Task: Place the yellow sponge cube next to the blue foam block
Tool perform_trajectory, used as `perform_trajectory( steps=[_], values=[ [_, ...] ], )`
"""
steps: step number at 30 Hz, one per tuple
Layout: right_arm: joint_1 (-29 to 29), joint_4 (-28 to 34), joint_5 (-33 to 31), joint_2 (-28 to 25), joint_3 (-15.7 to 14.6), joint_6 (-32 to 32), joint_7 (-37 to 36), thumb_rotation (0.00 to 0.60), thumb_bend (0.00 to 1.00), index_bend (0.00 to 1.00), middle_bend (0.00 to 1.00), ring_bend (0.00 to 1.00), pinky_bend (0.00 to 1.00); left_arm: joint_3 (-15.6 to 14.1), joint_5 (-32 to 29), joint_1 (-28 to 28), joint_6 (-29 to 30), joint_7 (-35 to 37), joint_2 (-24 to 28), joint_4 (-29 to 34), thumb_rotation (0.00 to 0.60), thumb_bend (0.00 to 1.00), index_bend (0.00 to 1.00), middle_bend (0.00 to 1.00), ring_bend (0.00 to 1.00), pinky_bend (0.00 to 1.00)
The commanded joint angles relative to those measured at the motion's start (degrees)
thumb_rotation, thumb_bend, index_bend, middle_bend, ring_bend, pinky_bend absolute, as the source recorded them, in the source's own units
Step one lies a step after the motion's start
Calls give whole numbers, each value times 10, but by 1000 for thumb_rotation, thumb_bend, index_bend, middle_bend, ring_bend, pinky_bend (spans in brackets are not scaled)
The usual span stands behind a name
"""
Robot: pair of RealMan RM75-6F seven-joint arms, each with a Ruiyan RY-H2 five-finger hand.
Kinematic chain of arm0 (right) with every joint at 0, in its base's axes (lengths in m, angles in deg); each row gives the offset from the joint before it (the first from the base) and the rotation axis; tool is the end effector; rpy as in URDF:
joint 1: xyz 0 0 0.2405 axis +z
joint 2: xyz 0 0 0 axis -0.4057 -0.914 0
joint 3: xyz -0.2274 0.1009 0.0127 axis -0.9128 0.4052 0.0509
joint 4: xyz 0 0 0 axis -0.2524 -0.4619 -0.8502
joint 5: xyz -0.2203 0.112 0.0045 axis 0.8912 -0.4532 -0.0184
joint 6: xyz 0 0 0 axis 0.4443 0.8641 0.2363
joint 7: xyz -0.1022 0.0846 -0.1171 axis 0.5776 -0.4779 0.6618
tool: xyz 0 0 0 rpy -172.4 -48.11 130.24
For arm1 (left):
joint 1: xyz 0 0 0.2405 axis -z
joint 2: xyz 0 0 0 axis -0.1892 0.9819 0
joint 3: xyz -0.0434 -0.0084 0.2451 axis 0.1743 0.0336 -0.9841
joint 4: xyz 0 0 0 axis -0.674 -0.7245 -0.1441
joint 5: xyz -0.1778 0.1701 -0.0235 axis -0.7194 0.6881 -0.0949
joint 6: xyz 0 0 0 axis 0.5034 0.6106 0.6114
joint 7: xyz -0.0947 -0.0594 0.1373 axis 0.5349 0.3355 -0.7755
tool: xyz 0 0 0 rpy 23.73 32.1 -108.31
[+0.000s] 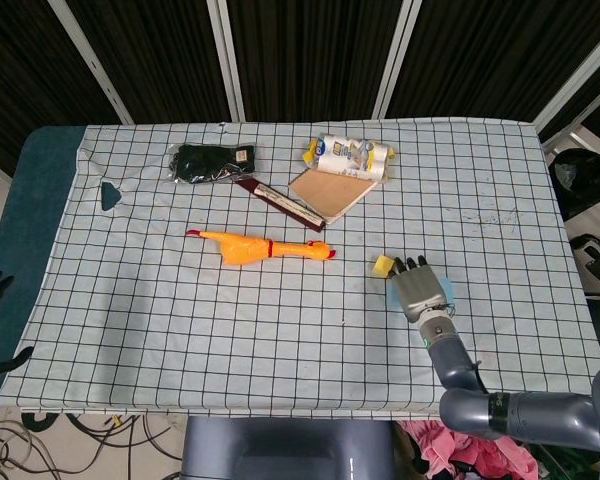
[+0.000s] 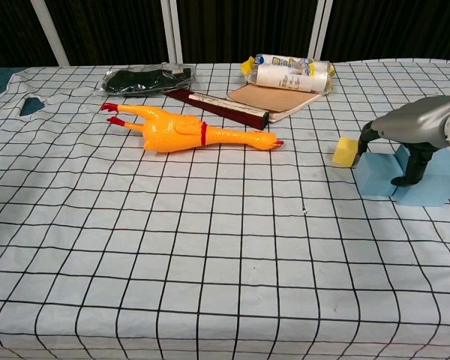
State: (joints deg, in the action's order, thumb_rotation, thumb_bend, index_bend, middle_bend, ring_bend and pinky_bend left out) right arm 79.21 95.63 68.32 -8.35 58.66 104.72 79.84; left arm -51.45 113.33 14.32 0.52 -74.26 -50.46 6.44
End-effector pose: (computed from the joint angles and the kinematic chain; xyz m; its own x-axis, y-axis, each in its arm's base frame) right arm -0.1739 -0.3633 -0.0389 0.7561 -0.4157 0.5054 -0.6311 -0.2588 0.7313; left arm -0.3217 0.2077 0.1394 0.4298 0.0009 0.9029 0.9018 0.0488 -0.4293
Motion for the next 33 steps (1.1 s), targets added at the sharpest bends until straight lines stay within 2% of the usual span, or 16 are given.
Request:
perform_trajectory(
  steps=[1,18,20,23,27,33],
  values=[
    [2,3,-4,-1,-2,2,4,600,317,227,43,84,90,0,0,0,0,1,0,0,600,139,80,36,0,0],
    [11,13,-19,-4,-7,6,11,600,317,233,42,84,89,0,0,0,0,-1,0,0,600,139,82,35,0,0],
    [12,13,-18,-3,-6,8,11,600,312,218,40,82,90,0,-1,-1,0,-1,0,0,600,138,82,36,0,0],
    [16,17,-27,-3,-4,11,14,600,277,145,30,68,90,0,-1,-1,0,-1,1,0,600,139,82,35,0,0],
    [31,34,-61,-9,12,17,27,600,233,103,23,63,90,0,-1,-1,0,-1,1,1,600,138,82,34,0,0],
    [59,50,-122,-14,54,40,37,600,218,96,22,63,90,-1,1,-1,-1,3,2,1,600,139,82,33,0,0]
  ],
)
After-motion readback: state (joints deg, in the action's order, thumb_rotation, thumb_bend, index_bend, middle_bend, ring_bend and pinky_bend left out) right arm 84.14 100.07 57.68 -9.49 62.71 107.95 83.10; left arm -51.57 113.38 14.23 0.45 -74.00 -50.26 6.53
